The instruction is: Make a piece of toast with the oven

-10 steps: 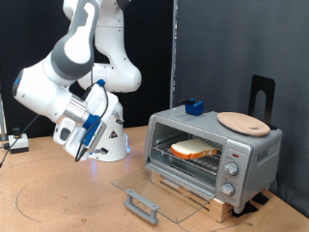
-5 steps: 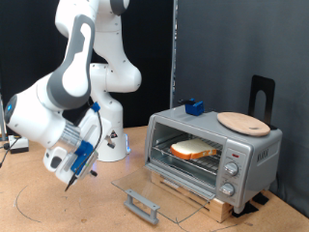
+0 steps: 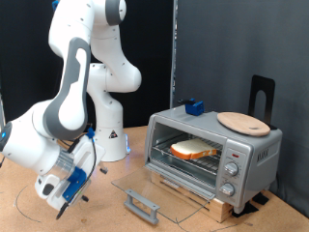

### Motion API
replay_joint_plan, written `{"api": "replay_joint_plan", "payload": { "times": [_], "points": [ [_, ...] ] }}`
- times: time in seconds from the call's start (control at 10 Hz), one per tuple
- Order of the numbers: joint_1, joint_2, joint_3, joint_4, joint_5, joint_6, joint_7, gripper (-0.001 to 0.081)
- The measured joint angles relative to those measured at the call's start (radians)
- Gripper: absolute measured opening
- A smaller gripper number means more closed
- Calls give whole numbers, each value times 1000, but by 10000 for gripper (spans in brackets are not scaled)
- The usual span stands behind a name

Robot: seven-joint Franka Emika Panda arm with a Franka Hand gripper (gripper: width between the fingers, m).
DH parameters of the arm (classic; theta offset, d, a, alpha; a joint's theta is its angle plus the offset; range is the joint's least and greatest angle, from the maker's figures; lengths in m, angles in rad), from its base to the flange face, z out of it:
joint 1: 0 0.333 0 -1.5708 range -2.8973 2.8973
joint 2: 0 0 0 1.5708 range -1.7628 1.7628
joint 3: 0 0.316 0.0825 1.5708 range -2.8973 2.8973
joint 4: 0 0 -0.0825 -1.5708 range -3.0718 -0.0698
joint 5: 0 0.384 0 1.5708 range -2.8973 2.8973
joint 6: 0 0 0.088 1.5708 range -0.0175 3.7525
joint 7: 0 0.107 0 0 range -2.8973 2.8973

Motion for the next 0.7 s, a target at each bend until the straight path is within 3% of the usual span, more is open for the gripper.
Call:
{"api": "replay_joint_plan", "payload": {
  "times": [0.4,0.7],
  "points": [
    [-1,13,0,2,-5,-135,7,804],
    [7,27,1,-20,-25,-117,3,804]
  ]
}}
